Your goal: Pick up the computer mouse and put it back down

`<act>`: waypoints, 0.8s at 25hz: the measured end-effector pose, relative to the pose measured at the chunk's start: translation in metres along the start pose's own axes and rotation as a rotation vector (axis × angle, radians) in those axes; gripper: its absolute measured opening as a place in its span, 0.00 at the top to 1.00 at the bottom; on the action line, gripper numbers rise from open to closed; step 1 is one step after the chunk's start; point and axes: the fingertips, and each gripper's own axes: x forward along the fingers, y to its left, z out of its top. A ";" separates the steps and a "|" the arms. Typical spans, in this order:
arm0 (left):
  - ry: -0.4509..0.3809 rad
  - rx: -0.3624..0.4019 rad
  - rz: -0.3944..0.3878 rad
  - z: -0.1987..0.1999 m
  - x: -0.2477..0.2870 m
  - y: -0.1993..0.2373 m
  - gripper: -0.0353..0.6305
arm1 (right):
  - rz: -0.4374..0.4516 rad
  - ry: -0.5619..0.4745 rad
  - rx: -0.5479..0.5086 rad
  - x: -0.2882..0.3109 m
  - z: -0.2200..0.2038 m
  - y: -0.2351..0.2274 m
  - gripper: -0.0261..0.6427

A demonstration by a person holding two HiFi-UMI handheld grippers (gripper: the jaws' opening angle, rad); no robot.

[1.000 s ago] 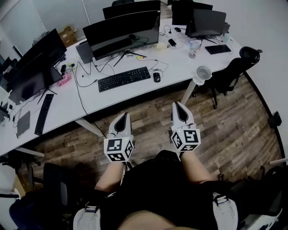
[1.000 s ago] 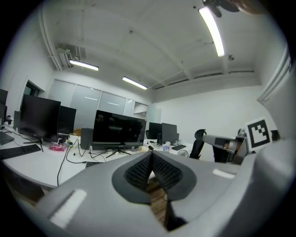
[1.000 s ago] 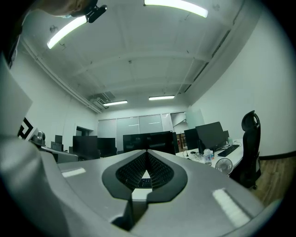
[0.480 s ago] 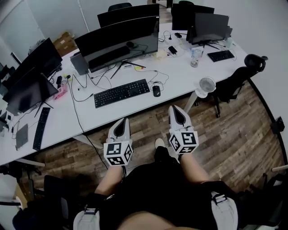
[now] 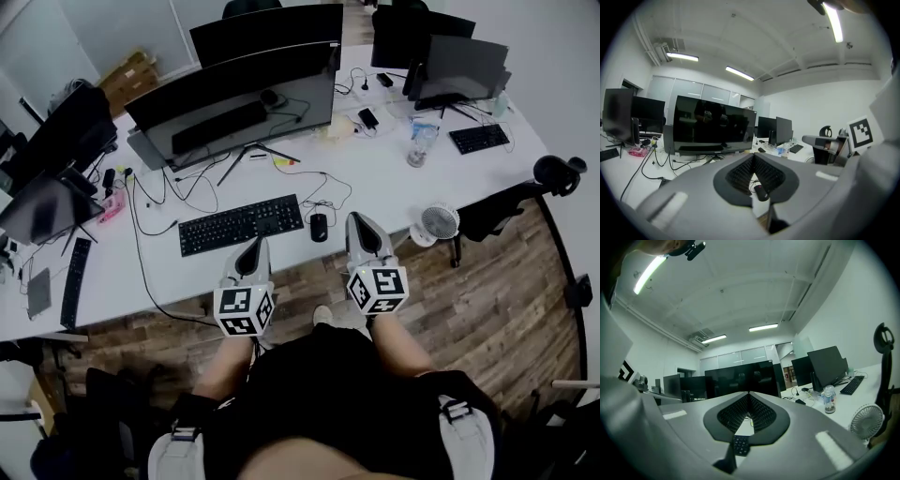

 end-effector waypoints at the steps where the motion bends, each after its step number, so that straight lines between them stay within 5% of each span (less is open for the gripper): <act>1: 0.009 -0.005 0.007 -0.001 0.010 0.001 0.87 | 0.009 0.012 0.003 0.009 -0.003 -0.004 0.96; 13: 0.084 -0.065 0.077 -0.012 0.065 0.034 0.87 | 0.043 0.171 0.008 0.088 -0.062 -0.020 0.95; 20: 0.102 -0.087 0.114 -0.016 0.071 0.064 0.87 | -0.011 0.406 -0.022 0.121 -0.137 -0.020 0.74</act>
